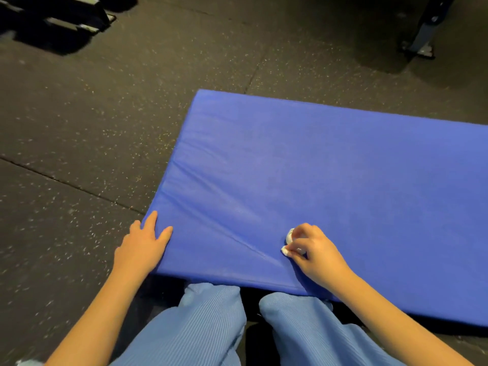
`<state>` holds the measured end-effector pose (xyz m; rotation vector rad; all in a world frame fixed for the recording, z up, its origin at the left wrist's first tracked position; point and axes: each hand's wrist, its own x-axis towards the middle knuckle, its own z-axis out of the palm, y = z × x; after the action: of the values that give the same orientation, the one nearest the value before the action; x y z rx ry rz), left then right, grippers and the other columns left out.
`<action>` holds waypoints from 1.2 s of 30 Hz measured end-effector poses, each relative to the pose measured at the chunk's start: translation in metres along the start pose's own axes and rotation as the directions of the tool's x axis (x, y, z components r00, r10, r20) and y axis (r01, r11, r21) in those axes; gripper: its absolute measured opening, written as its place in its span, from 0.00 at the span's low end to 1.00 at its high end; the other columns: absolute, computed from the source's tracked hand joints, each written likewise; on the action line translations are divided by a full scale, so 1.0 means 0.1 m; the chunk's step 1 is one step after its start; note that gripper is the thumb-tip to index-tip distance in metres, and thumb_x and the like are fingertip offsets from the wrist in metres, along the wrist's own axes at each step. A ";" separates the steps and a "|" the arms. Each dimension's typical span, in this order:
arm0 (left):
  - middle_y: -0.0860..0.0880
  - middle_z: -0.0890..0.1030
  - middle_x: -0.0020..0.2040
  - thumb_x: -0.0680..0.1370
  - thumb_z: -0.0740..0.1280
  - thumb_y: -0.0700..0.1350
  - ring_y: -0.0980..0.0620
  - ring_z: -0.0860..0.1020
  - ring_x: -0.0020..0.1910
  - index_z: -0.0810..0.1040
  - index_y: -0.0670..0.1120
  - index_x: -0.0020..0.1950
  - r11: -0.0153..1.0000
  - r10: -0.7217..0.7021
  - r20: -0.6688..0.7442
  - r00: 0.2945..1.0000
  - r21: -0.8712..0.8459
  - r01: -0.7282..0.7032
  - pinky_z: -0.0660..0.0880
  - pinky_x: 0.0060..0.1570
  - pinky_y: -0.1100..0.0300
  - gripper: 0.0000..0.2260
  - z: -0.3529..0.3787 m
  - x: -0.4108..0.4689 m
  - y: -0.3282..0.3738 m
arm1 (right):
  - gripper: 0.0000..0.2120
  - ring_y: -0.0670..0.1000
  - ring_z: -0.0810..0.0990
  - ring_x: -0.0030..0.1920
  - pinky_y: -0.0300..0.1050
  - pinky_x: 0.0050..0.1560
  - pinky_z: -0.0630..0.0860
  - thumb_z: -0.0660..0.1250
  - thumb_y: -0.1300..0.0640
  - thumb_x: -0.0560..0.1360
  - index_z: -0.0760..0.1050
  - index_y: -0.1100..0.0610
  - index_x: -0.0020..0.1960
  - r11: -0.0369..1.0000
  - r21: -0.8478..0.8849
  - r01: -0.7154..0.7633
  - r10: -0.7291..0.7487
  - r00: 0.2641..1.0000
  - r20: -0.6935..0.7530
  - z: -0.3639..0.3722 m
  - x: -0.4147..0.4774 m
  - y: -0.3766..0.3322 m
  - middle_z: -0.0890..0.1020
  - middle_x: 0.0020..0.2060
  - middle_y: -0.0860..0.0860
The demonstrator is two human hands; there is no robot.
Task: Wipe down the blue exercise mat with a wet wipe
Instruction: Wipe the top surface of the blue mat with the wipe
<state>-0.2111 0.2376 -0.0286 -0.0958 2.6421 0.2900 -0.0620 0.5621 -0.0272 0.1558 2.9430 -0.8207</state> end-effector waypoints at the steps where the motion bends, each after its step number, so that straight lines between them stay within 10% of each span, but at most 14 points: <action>1: 0.41 0.58 0.76 0.80 0.55 0.61 0.36 0.65 0.69 0.54 0.54 0.78 0.999 0.002 0.020 1.000 -0.054 -0.001 0.66 0.65 0.43 0.29 0.01 -0.02 -0.02 | 0.09 0.49 0.73 0.41 0.38 0.40 0.66 0.69 0.54 0.76 0.82 0.57 0.39 0.999 0.002 -0.048 0.048 0.999 0.019 0.03 0.04 -0.05 0.74 0.46 0.46; 7: 0.39 0.61 0.74 0.80 0.56 0.59 0.35 0.68 0.66 0.55 0.53 0.78 0.995 0.016 -0.070 0.997 -0.092 -0.023 0.68 0.60 0.46 0.28 0.01 -0.12 0.03 | 0.03 0.42 0.73 0.40 0.27 0.41 0.66 0.70 0.63 0.72 0.80 0.59 0.45 0.954 0.250 -0.165 0.157 0.986 0.053 0.22 0.40 -0.47 0.74 0.45 0.48; 18: 0.39 0.61 0.73 0.81 0.56 0.57 0.38 0.65 0.68 0.54 0.50 0.79 0.992 0.068 -0.112 0.991 -0.097 -0.079 0.67 0.63 0.47 0.28 0.22 -0.25 -0.01 | 0.06 0.54 0.77 0.43 0.44 0.42 0.72 0.70 0.53 0.75 0.83 0.54 0.47 0.974 0.117 -0.195 0.201 0.979 -0.043 0.27 0.16 -0.47 0.78 0.42 0.51; 26: 0.45 0.51 0.79 0.83 0.53 0.52 0.47 0.49 0.78 0.54 0.50 0.79 0.961 0.164 -0.074 0.984 -0.212 -0.177 0.49 0.75 0.50 0.24 0.24 -0.23 -0.19 | 0.06 0.53 0.76 0.49 0.45 0.49 0.74 0.69 0.54 0.73 0.84 0.54 0.46 0.965 0.164 0.206 -0.232 0.959 0.165 0.49 0.46 -0.95 0.83 0.46 0.47; 30: 0.53 0.52 0.79 0.84 0.54 0.48 0.54 0.48 0.78 0.53 0.49 0.79 0.901 0.218 -0.063 0.974 -0.371 -0.226 0.45 0.74 0.54 0.23 0.20 -0.23 -0.38 | 0.07 0.55 0.75 0.48 0.45 0.45 0.72 0.68 0.53 0.76 0.82 0.56 0.46 0.980 -0.027 0.199 -0.187 0.955 0.229 0.30 0.40 -0.87 0.82 0.45 0.49; 36: 0.62 0.50 0.73 0.84 0.52 0.46 0.62 0.47 0.75 0.51 0.47 0.79 0.786 0.213 -0.041 0.976 -0.586 -0.196 0.44 0.67 0.70 0.23 0.22 -0.26 -0.37 | 0.08 0.57 0.78 0.46 0.48 0.47 0.73 0.70 0.55 0.75 0.81 0.59 0.48 0.976 0.153 0.156 -0.185 0.963 0.196 0.58 0.67 -1.26 0.79 0.47 0.54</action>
<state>-0.1735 0.2066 -0.0418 -0.0024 2.4375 1.1745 -0.1406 0.4299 -0.0188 -0.1693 2.7308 -0.9948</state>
